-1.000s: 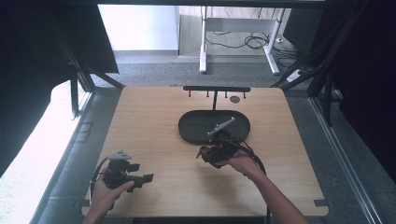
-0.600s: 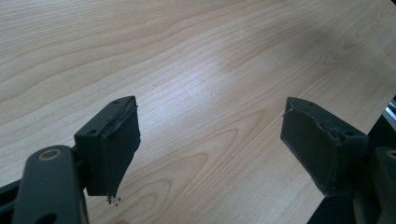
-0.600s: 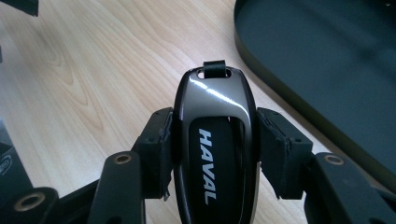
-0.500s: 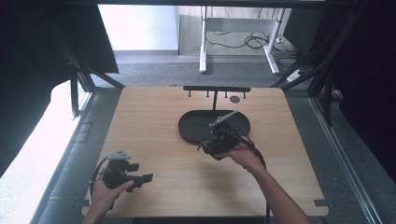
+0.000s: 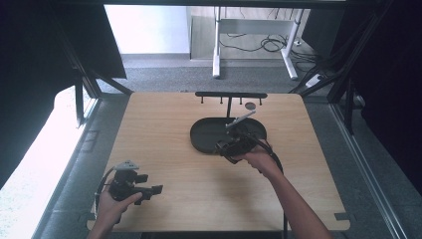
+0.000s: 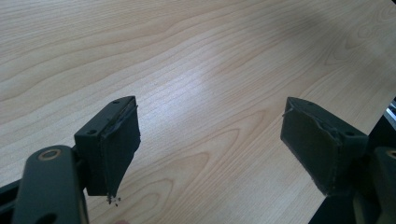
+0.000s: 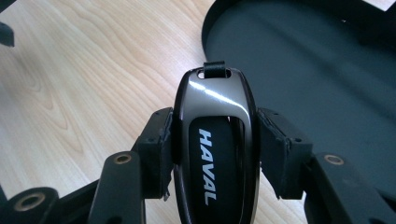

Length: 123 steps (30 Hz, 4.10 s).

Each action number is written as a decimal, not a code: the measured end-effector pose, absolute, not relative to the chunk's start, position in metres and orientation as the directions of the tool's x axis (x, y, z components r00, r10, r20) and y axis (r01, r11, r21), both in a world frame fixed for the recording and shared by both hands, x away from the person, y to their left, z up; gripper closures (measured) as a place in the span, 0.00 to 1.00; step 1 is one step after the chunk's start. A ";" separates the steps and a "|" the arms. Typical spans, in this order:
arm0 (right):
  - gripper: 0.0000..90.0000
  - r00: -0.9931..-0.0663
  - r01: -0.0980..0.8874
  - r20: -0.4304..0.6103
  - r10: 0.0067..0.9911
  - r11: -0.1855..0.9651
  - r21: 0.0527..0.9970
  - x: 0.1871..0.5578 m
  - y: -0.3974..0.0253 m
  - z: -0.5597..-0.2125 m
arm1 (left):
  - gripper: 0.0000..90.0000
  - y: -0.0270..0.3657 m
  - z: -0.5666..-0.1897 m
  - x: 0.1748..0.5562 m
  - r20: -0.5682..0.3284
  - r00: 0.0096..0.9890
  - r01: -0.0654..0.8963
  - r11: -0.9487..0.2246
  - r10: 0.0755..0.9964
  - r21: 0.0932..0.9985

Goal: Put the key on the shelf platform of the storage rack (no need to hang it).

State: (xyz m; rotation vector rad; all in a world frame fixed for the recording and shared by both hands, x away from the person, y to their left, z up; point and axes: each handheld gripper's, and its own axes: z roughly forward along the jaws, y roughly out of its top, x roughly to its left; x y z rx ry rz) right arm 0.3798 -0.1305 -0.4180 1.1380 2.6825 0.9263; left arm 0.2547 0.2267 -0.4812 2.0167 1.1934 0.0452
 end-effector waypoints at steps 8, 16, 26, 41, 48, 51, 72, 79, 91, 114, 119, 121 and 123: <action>0.55 -0.713 0.632 0.140 0.687 0.543 0.553 0.387 -0.130 -0.418 | 0.22 0.228 -0.481 0.255 -0.337 0.557 0.730 -0.254 0.759 0.634; 0.55 -0.692 0.644 0.129 0.710 0.527 0.555 0.397 -0.133 -0.416 | 0.22 0.228 -0.482 0.255 -0.337 0.558 0.731 -0.258 0.758 0.631; 0.55 -0.666 0.663 0.115 0.738 0.514 0.544 0.411 -0.135 -0.417 | 0.22 0.228 -0.483 0.255 -0.340 0.556 0.734 -0.256 0.759 0.629; 0.55 -0.637 0.687 0.089 0.766 0.511 0.517 0.433 -0.129 -0.425 | 0.22 0.229 -0.482 0.256 -0.343 0.555 0.734 -0.252 0.758 0.631; 0.55 -0.628 0.697 0.087 0.774 0.509 0.505 0.444 -0.126 -0.427 | 0.22 0.230 -0.482 0.256 -0.343 0.556 0.733 -0.252 0.757 0.631; 0.55 -0.620 0.703 0.086 0.780 0.502 0.504 0.447 -0.124 -0.427 | 0.22 0.230 -0.482 0.256 -0.344 0.554 0.734 -0.251 0.758 0.631; 0.55 -0.535 0.745 0.034 0.844 0.452 0.490 0.474 -0.128 -0.436 | 0.22 0.233 -0.481 0.256 -0.345 0.551 0.734 -0.244 0.760 0.634; 0.55 -0.519 0.752 -0.001 0.855 0.457 0.476 0.480 -0.126 -0.451 | 0.22 0.232 -0.482 0.256 -0.344 0.549 0.735 -0.244 0.761 0.632; 0.55 -0.497 0.769 -0.011 0.868 0.446 0.459 0.488 -0.122 -0.468 | 0.22 0.232 -0.482 0.256 -0.345 0.550 0.735 -0.245 0.761 0.632; 0.54 -0.504 0.773 -0.081 0.860 0.491 0.401 0.488 -0.121 -0.504 | 0.22 0.228 -0.483 0.256 -0.343 0.560 0.735 -0.261 0.754 0.626; 0.53 -0.491 0.781 -0.075 0.868 0.477 0.402 0.488 -0.122 -0.507 | 0.22 0.228 -0.483 0.256 -0.342 0.560 0.734 -0.261 0.755 0.627; 0.50 -0.491 0.776 -0.068 0.868 0.472 0.419 0.487 -0.123 -0.505 | 0.22 0.228 -0.483 0.256 -0.342 0.560 0.734 -0.261 0.755 0.627; 0.48 -0.494 0.775 -0.068 0.867 0.475 0.417 0.486 -0.123 -0.503 | 0.22 0.228 -0.483 0.256 -0.341 0.560 0.734 -0.261 0.755 0.627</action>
